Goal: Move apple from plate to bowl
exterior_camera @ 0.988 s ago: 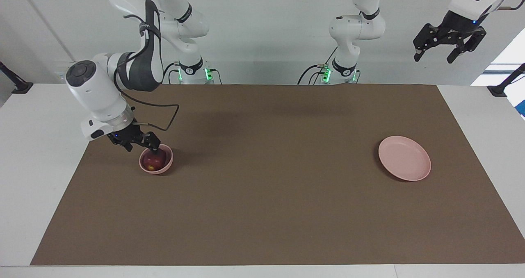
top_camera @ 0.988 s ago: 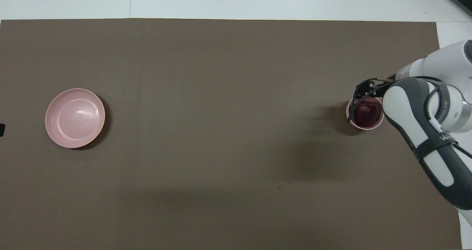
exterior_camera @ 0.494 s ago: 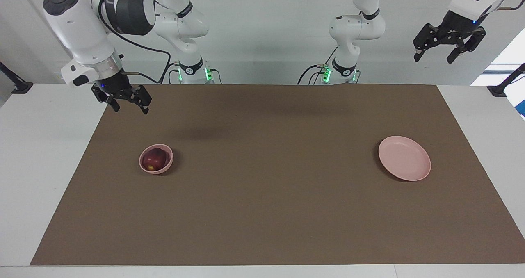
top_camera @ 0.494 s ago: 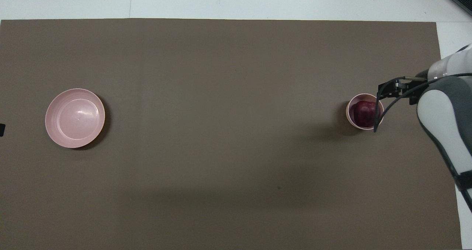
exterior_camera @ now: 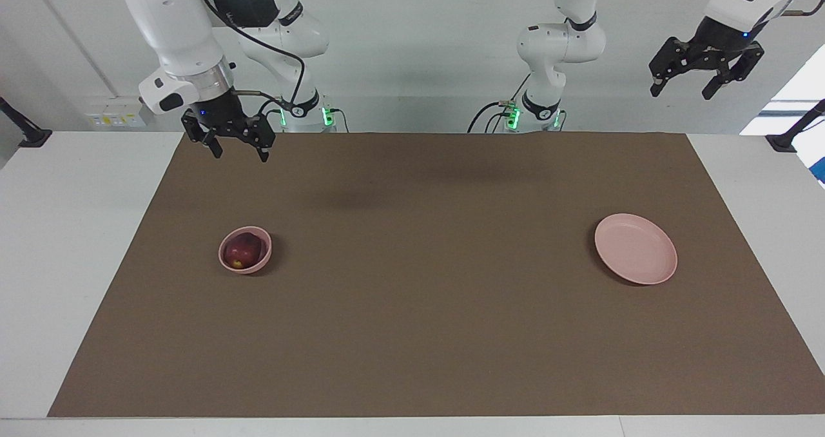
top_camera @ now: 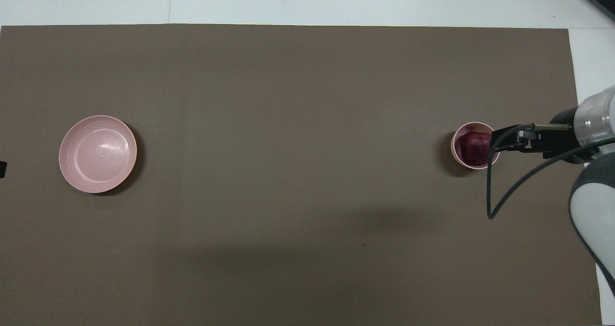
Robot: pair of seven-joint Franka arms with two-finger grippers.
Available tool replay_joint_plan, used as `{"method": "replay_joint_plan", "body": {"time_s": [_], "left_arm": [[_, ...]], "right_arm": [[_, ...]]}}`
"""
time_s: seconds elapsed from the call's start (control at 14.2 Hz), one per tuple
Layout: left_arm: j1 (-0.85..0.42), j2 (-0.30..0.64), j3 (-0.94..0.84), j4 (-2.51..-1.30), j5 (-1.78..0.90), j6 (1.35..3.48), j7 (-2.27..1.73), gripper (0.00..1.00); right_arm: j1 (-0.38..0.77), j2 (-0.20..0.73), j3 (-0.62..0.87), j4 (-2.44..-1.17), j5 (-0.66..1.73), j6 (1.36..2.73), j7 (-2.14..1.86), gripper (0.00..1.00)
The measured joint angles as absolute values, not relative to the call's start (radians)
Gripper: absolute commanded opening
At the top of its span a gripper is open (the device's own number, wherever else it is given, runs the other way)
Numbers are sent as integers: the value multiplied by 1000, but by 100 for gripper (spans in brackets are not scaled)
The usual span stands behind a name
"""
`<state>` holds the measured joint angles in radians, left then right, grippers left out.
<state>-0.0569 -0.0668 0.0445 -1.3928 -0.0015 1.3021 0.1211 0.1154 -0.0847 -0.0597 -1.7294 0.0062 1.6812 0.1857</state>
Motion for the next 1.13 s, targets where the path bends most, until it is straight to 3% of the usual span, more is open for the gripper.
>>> {"method": "replay_joint_plan", "body": {"time_s": [0.49,1.13], "left_arm": [[-57,-67,44,-1393,-2,1302,121,100],[-57,-67,44,-1393,-2,1301,121,100]], "right_arm": [[83,-152,-86,-1555,6,1452,94,100],[73,-133,-95,-1557,4,1447,80,100]]}}
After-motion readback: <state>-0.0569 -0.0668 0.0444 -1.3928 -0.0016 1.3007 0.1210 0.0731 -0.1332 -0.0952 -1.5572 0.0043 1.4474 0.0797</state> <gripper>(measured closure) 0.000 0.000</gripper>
